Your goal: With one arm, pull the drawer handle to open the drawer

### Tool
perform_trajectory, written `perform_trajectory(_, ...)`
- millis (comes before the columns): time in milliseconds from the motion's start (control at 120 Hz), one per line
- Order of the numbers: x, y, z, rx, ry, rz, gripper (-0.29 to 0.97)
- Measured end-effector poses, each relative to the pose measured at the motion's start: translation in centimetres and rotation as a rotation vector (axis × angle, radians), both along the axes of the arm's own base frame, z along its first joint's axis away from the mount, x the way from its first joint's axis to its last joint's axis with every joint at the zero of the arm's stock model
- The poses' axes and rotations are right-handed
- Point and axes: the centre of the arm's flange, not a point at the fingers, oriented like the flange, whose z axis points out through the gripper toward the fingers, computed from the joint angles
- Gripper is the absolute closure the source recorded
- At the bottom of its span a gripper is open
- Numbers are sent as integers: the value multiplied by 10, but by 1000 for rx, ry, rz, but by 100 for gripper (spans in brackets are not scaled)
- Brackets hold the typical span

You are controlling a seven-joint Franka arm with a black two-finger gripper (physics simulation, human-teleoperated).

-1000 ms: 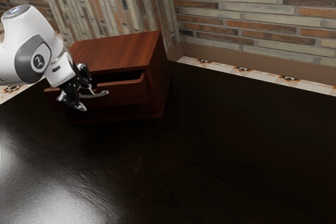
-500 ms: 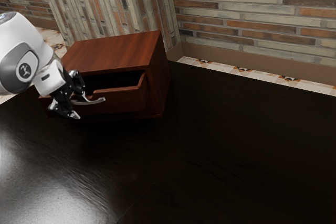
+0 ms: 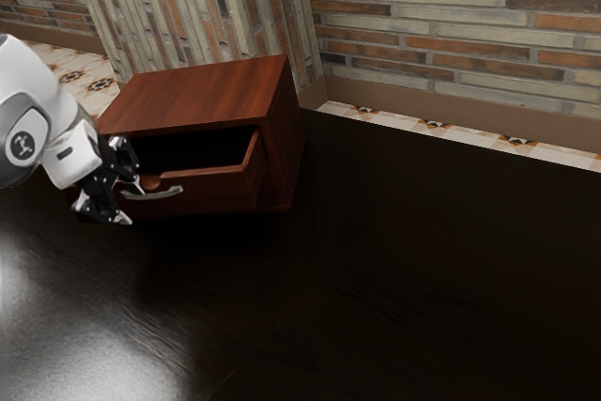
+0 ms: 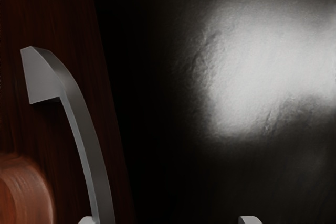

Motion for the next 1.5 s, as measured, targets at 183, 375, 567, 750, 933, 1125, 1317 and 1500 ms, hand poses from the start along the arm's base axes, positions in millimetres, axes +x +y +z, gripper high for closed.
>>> perform_trajectory(183,-7,-8,0,18,-1,-8,38)
perform_trajectory(375,-19,-14,-4,18,-4,-5,35)
perform_trajectory(567,-32,-18,-5,22,-11,-5,35)
perform_trajectory(750,-45,-24,-3,22,-24,-5,38)
perform_trajectory(933,-56,-27,10,36,-48,-4,42)
perform_trajectory(1125,-58,-26,45,56,-102,4,36)
perform_trajectory(1317,-57,-31,57,52,-101,-1,15)
perform_trajectory(1500,-53,-45,59,40,-79,-26,6)
